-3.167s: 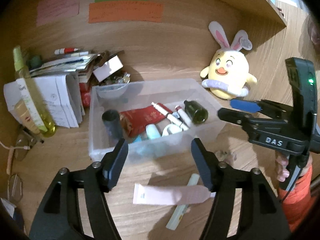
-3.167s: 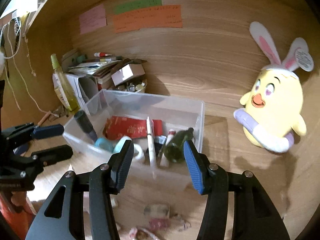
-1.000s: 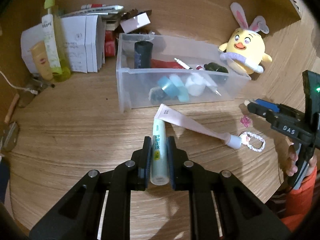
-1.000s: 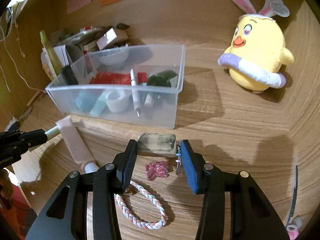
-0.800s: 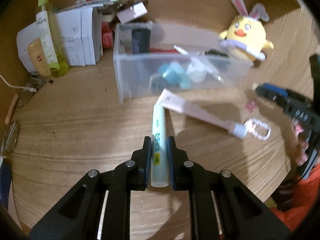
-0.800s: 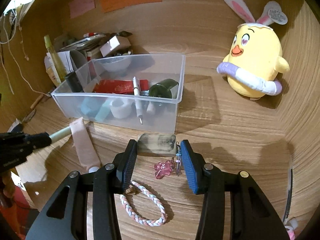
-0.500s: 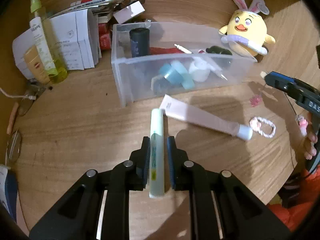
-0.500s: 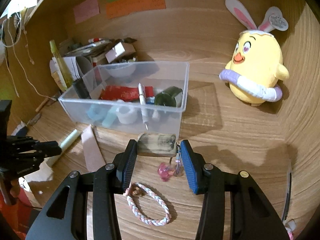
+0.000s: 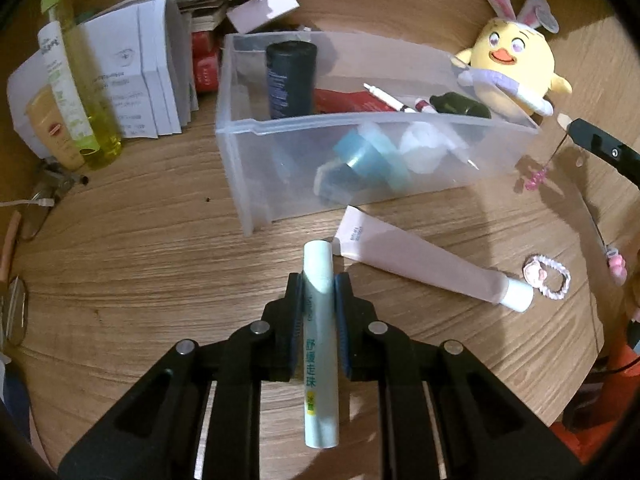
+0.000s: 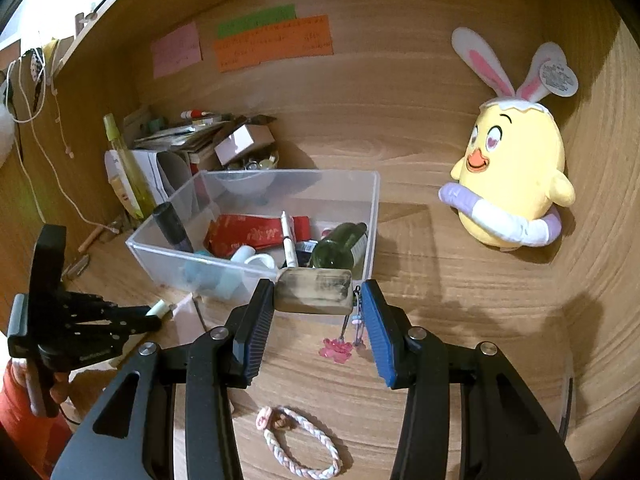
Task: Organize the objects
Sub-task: 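Carry the white-green tube and wooden block toward the clear box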
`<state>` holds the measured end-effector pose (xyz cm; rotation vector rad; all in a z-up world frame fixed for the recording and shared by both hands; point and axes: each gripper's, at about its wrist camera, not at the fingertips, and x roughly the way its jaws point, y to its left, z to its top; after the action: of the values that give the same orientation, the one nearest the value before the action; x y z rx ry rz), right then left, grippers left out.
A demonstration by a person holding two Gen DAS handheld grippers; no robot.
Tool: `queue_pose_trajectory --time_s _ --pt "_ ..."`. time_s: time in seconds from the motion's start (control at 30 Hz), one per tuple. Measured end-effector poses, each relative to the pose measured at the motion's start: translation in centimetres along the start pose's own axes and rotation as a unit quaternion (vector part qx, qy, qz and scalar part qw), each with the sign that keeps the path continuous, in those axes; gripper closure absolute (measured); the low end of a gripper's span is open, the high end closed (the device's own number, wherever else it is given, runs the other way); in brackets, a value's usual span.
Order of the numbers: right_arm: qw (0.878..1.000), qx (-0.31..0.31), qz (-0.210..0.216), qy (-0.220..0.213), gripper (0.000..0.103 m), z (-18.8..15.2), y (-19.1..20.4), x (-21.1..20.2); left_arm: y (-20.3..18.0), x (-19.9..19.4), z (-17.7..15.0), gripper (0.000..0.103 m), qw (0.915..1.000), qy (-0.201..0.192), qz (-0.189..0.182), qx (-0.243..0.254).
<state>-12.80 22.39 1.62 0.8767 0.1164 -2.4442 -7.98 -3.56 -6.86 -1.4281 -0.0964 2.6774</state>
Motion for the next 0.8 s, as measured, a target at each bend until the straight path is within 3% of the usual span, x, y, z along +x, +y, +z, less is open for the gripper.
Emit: queue_pose_trajectory --time_s 0.53,0.8 --pt "1.000 -0.006 0.011 -0.019 0.062 1.5 1.0 -0.2 -1.0 -7.8 2.7 0.088 0.9922 -0.121 -0.029 -0.015" --pt "0.999 -0.019 0.020 0.030 0.062 -0.9 1.8 2.2 -2.5 -9.0 5.3 0.088 0.9867 -0.153 -0.054 -0.008"
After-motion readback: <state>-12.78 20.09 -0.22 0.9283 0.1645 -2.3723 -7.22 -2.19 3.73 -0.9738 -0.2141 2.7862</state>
